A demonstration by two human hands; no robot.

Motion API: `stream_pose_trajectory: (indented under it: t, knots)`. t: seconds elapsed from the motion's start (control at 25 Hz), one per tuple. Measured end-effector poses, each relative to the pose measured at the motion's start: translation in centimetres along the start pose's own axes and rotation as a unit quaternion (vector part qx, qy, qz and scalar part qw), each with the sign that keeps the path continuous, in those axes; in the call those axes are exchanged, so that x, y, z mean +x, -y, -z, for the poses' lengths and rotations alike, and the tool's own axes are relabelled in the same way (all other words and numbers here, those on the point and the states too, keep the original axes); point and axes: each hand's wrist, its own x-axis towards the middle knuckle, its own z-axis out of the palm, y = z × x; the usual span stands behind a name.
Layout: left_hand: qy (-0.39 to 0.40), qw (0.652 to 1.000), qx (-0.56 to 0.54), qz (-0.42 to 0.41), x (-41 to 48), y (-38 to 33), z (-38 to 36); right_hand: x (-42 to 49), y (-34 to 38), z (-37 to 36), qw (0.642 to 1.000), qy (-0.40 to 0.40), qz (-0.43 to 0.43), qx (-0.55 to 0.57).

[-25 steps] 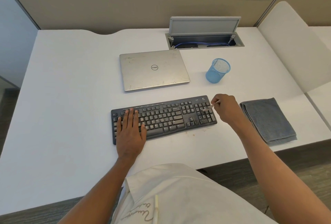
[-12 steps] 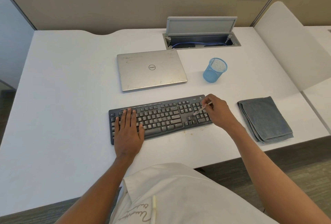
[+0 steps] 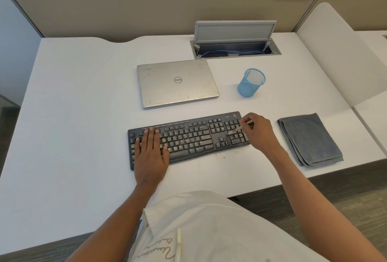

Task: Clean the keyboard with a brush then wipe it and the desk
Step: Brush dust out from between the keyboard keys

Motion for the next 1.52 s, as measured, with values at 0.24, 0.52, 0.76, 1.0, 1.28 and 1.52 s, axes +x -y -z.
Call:
stream_pose_trajectory:
  t: [0.24,0.52,0.76,1.0,1.28,1.52]
  knots:
    - [-0.002,1.0,0.002,0.002,0.0,-0.1,0.0,-0.2,-1.0,-0.2,1.0,0.004,-0.014,-0.001]
    - [-0.006,1.0,0.002,-0.001,-0.1,-0.1,-0.2,0.0,0.4,0.4,1.0,0.002,-0.008,0.004]
    - [-0.001,1.0,0.002,0.003,0.0,-0.1,-0.1,1.1,0.0,0.4,0.999,0.004,-0.027,-0.044]
    - [0.001,1.0,0.005,0.002,0.0,-0.1,-0.1,0.8,0.4,0.3,1.0,0.005,-0.01,-0.003]
    - [0.003,1.0,0.013,0.003,0.0,-0.1,0.0,0.7,-0.1,0.1,0.999,-0.014,-0.013,-0.039]
    - [0.0,1.0,0.009,0.001,0.0,-0.1,0.0,0.5,-0.3,-0.1,1.0,-0.008,-0.016,0.001]
